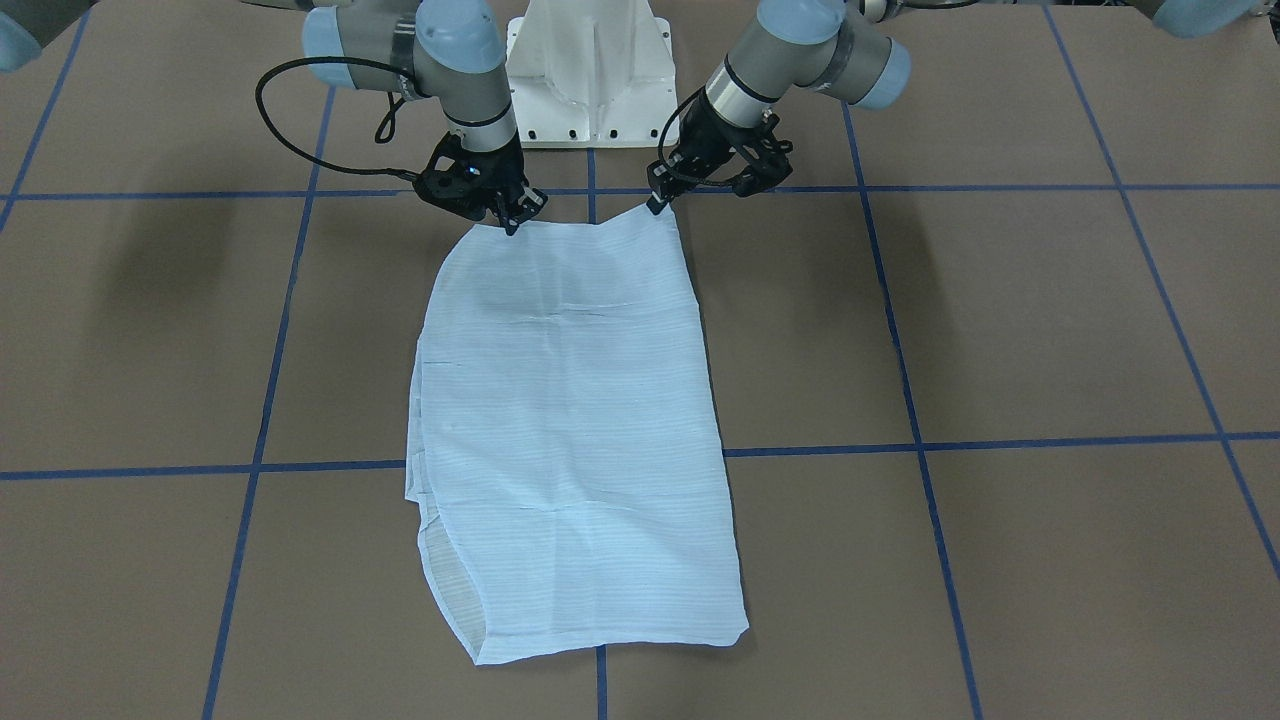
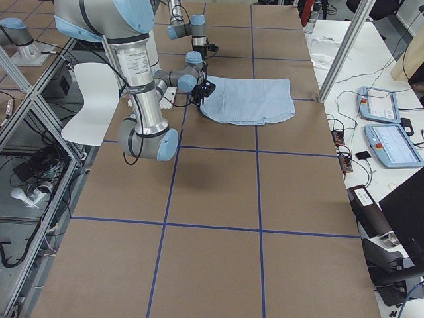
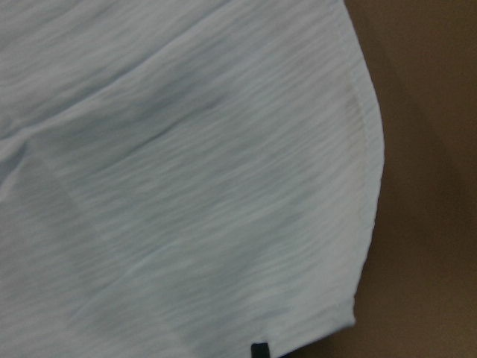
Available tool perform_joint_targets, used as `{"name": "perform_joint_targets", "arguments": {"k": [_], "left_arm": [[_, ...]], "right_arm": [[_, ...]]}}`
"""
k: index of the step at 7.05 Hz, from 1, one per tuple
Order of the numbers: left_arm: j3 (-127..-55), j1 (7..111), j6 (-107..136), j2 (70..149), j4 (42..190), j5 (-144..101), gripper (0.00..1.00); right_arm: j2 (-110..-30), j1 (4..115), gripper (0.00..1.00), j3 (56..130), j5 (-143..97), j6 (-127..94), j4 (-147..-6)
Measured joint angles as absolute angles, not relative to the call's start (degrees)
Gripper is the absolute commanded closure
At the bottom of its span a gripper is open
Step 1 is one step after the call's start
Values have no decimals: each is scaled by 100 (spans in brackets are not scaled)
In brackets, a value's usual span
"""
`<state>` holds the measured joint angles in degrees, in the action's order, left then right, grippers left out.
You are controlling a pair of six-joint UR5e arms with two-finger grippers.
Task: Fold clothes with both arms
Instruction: 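Grasp the shirt's near edge corners with both grippers, then pull the near edge corners toward the robot with both grippers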
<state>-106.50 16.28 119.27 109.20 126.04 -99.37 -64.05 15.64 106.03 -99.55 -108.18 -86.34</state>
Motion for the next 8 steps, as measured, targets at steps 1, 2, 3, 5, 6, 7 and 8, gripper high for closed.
{"name": "perform_joint_targets", "arguments": {"k": [1, 2, 3, 5, 6, 7, 8], "left_arm": [[-10677, 1634, 11923, 10923, 12604, -9941, 100], [-10732, 1646, 11911, 10920, 12603, -9948, 100], [-10860, 1667, 11895, 10878, 12593, -9954, 100], [-11338, 1680, 11857, 10666, 12408, -9963, 100], [-11590, 1680, 11848, 10582, 12261, -9966, 100], [-11776, 1661, 11849, 10516, 12167, -9966, 100], [-11932, 1625, 11853, 10453, 12071, -9967, 100]], "right_arm": [[-6405, 1588, 100, 10659, -9966, -10817, -8638], [-6419, 1634, 100, 10756, -9993, -10804, -8641], [-6453, 1682, 100, 10911, -10029, -10790, -8645], [-6575, 1756, 100, 11280, -10156, -10777, -8654], [-6681, 1771, 100, 11481, -10198, -10776, -8656], [-6810, 1771, 100, 11696, -10214, -10776, -8657], [-6983, 1729, 100, 11980, -10221, -10776, -8659]]}}
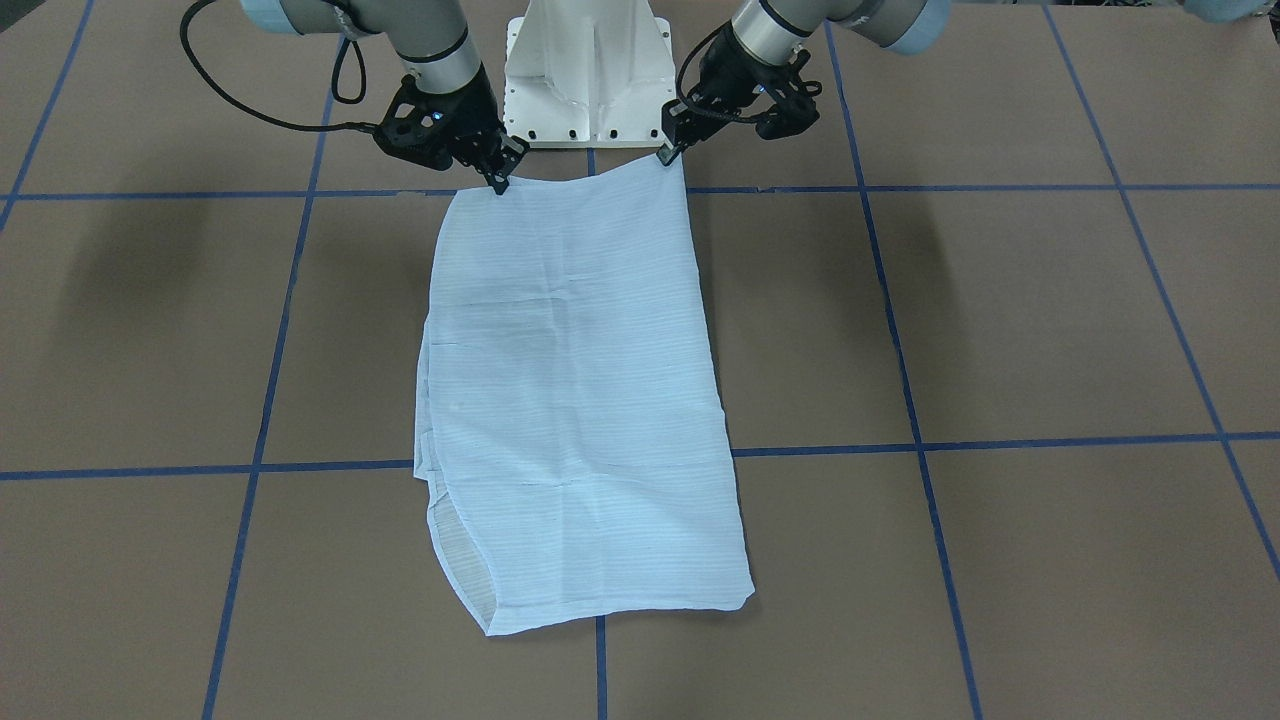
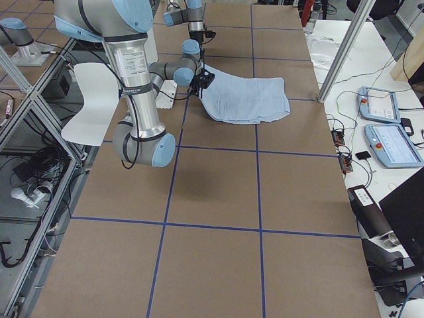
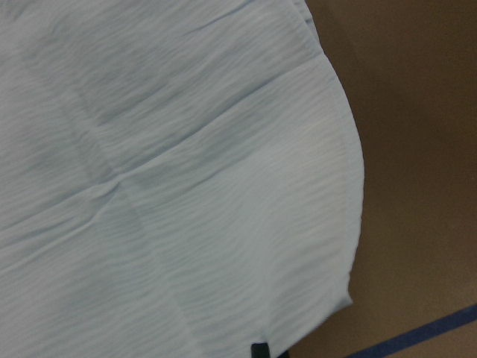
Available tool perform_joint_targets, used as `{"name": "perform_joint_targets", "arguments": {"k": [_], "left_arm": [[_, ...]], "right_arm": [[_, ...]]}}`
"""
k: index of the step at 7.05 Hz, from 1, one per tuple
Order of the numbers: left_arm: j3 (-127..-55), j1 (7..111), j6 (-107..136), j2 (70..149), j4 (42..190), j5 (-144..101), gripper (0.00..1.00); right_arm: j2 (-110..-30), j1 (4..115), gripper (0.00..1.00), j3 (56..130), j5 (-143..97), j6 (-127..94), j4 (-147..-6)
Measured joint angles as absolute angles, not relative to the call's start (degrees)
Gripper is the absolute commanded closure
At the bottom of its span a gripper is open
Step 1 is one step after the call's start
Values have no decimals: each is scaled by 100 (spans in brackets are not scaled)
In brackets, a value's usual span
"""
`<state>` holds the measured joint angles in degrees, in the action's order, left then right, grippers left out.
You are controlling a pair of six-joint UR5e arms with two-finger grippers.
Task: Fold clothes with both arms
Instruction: 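Pull the near edge corners toward the robot with both grippers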
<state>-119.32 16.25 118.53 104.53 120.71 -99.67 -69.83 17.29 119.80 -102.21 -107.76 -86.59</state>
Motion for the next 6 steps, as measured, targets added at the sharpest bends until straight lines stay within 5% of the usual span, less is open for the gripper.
{"name": "perform_joint_targets", "arguments": {"k": [6], "left_arm": [[-13231, 989, 11856, 10406, 10684, -10613, 100]], "right_arm": [[-7264, 1462, 100, 13044, -11502, -10775, -8664]]}}
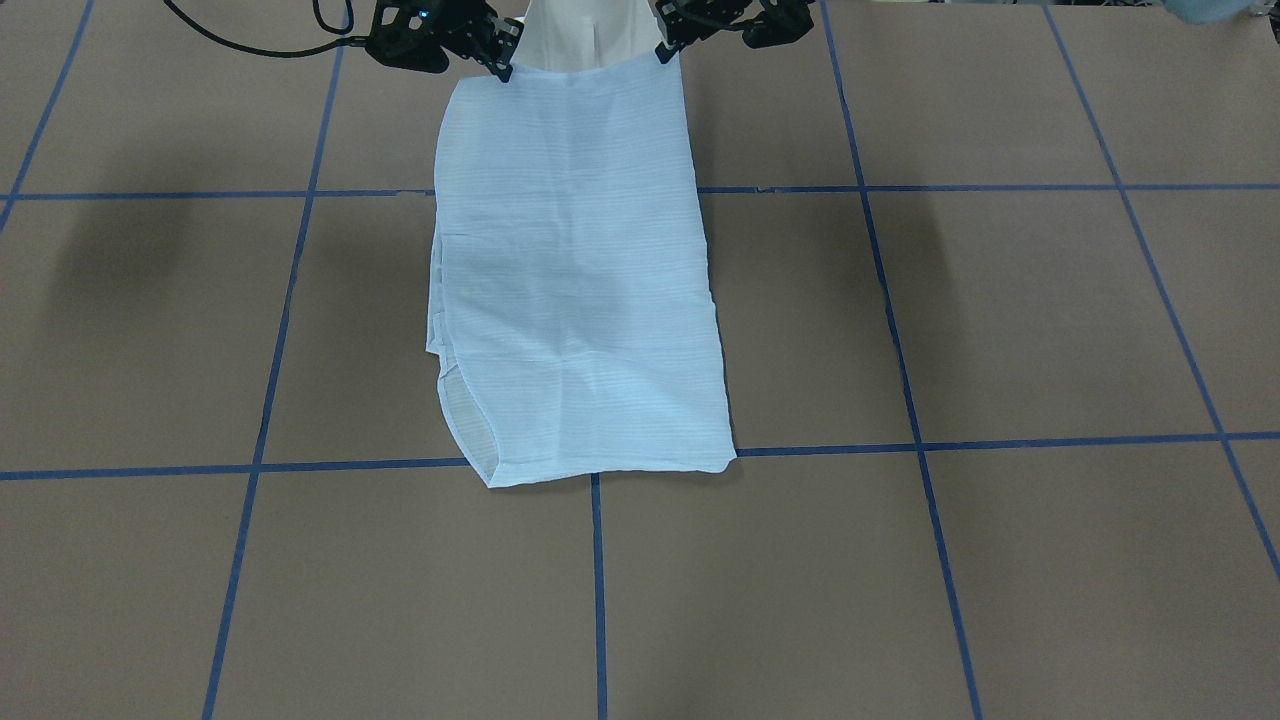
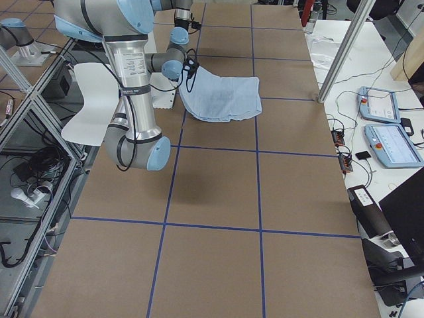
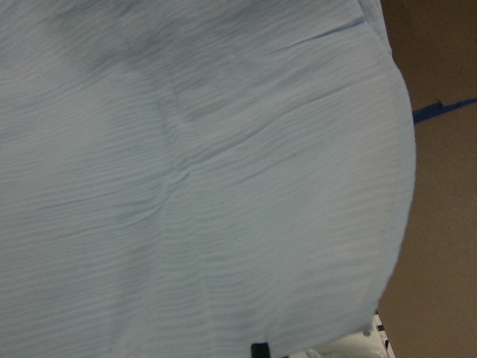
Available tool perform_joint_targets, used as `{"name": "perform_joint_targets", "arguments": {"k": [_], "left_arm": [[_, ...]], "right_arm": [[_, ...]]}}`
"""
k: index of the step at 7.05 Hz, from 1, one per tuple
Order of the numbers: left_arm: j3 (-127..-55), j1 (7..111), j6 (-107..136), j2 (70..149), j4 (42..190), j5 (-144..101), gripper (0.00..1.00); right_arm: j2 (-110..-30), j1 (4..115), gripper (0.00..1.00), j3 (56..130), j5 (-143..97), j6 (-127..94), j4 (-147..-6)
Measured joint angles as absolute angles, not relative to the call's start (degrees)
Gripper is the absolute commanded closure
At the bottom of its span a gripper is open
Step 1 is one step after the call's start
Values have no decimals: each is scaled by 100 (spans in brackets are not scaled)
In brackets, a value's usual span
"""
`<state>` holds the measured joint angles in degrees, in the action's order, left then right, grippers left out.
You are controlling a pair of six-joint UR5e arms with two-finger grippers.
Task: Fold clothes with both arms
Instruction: 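Pull the near edge corners toward the robot with both grippers, then lift the near edge with both grippers and fold it over away from the robot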
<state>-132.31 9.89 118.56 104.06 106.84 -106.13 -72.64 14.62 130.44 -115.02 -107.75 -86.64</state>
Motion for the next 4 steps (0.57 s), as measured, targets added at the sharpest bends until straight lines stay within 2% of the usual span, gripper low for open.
{"name": "perform_joint_targets", "arguments": {"k": [2, 4], "left_arm": [[-13380, 943, 11853, 10424, 10652, -10710, 100], [-13292, 1432, 11728, 10485, 10630, -10841, 100]], "right_arm": [[-7250, 1750, 100, 13048, -11884, -10771, -8664], [-7078, 2198, 100, 12735, -11958, -10629, -8660]]}}
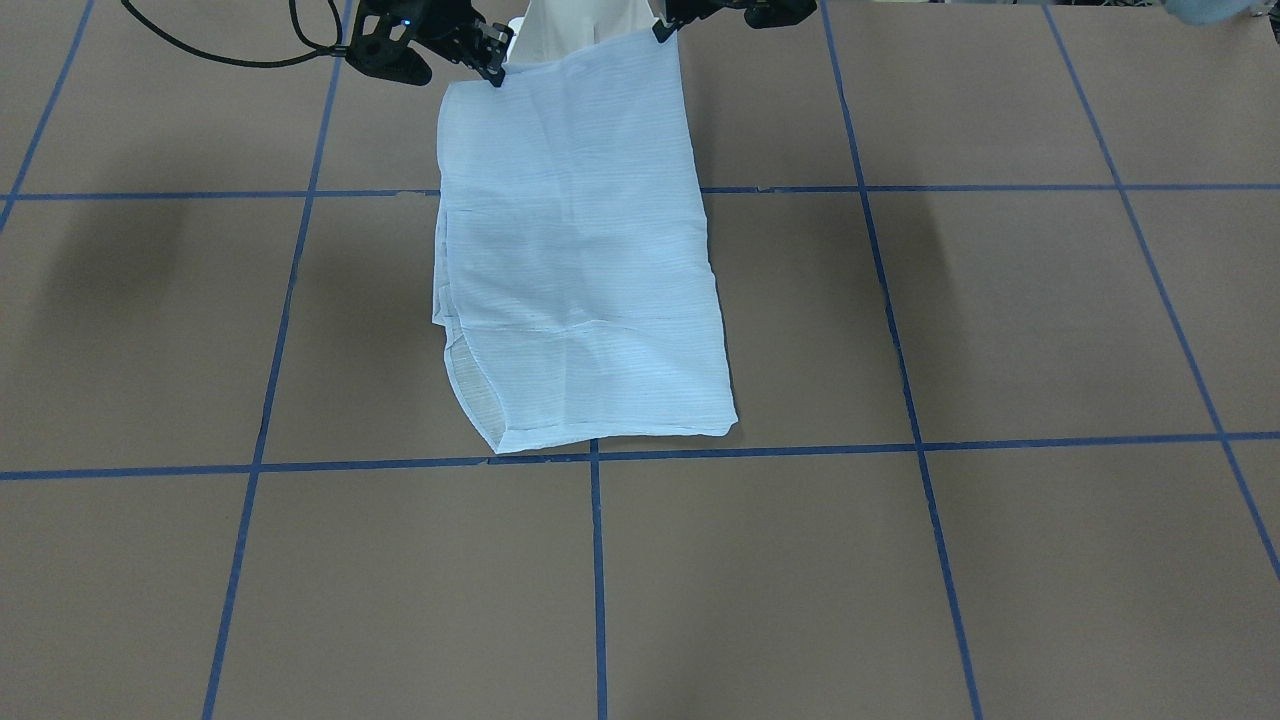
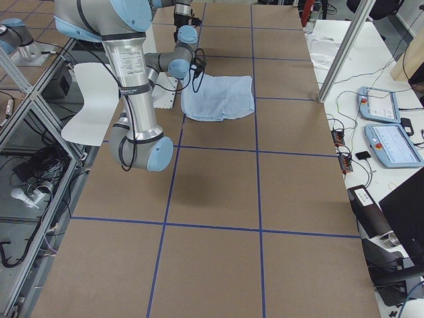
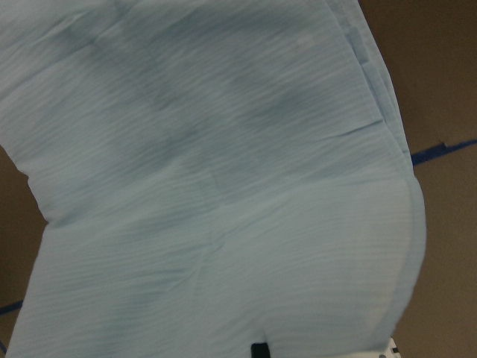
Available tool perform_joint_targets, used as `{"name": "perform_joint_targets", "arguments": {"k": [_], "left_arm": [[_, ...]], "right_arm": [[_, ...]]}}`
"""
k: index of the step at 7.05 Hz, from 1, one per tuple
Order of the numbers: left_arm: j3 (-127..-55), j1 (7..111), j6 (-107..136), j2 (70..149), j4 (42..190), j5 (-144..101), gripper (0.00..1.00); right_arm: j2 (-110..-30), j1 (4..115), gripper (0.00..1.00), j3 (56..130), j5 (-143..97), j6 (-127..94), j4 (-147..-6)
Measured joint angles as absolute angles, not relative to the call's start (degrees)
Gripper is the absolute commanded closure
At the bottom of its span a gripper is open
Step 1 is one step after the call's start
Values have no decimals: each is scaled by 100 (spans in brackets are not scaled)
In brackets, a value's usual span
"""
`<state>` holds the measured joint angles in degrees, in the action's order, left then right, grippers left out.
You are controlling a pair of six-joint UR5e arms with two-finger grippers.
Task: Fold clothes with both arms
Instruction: 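Lift the near edge with both grippers and fold it over away from the robot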
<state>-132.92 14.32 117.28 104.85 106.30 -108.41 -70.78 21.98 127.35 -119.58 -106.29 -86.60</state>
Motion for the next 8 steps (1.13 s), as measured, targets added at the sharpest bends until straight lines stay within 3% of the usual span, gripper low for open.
{"name": "perform_joint_targets", "arguments": {"k": [3, 6, 8], "left_arm": [[-12434, 2719, 11229, 10989, 10735, -11399, 100], [-10975, 3260, 11145, 11381, 11799, -11442, 100], [-10432, 3454, 10931, 11408, 12255, -11443, 100]], "right_arm": [[-6435, 3053, 100, 11778, -11973, -10112, -8647], [-5726, 3735, 100, 10472, -11957, -9213, -8616], [-5164, 3836, 100, 9717, -11943, -8933, -8606]]}}
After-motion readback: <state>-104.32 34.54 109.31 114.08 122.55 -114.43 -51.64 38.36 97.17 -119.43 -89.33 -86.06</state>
